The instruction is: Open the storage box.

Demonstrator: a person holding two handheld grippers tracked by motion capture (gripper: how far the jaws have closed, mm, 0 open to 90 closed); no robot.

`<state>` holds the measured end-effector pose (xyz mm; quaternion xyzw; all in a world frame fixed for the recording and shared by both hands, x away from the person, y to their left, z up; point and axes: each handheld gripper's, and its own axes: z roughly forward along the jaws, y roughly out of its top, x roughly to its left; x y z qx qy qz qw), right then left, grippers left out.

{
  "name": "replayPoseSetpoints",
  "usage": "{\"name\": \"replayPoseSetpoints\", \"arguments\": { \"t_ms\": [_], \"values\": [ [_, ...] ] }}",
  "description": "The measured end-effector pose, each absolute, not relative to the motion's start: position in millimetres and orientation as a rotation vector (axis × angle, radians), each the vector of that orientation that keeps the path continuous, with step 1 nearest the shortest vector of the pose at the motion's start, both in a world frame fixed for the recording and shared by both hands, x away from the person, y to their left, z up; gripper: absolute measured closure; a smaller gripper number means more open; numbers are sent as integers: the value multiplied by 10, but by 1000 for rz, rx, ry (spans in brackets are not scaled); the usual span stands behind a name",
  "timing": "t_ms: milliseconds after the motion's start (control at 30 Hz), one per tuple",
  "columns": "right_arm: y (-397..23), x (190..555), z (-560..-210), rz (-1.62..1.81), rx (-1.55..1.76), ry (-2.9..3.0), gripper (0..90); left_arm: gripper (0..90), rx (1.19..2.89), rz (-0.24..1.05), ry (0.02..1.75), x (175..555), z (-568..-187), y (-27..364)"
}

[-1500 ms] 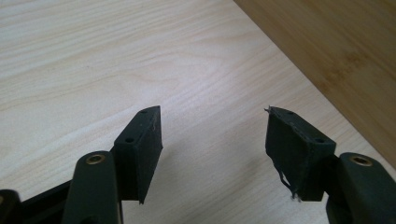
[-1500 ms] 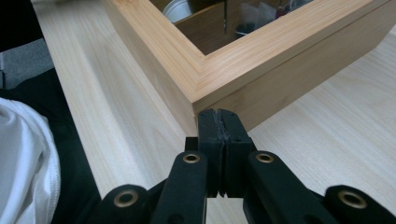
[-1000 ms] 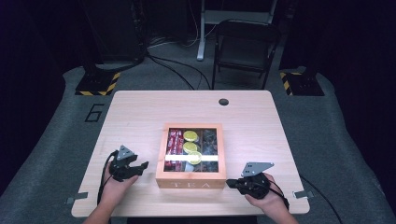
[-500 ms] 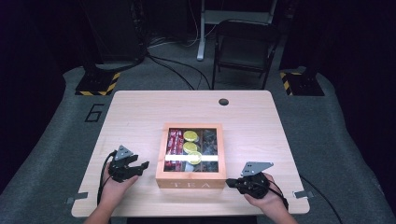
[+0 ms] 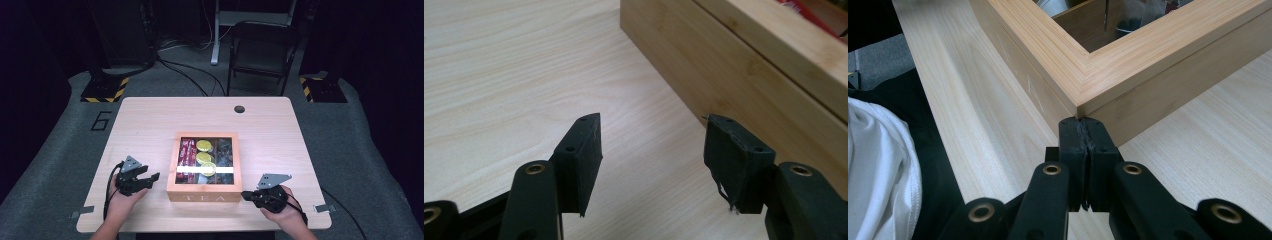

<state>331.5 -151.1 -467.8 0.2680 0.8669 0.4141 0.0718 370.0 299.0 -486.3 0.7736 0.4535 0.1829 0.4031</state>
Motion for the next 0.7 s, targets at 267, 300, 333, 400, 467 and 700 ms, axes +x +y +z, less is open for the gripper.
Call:
{"name": "replayPoseSetpoints", "arguments": {
  "t_ms": [267, 300, 333, 400, 467, 700],
  "values": [
    [-1494, 3308, -4657, 1239, 813, 2598, 874, 407, 1942, 435, 1110, 3641, -4825, 2951],
    [-1491, 3312, -4654, 1236, 804, 2598, 868, 408, 1941, 431, 1103, 3631, -4812, 2953],
    [-1485, 3309, -4649, 1243, 816, 2588, 863, 409, 1938, 430, 1094, 3622, -4800, 2953],
    [-1487, 3317, -4631, 1250, 802, 2584, 851, 410, 1917, 431, 1086, 3596, -4773, 2947],
    [-1480, 3312, -4616, 1267, 823, 2571, 847, 410, 1912, 428, 1072, 3570, -4747, 2942],
    [-1458, 3352, -4582, 1285, 802, 2575, 845, 427, 1927, 440, 1021, 3471, -4674, 2897]
  ]
}}
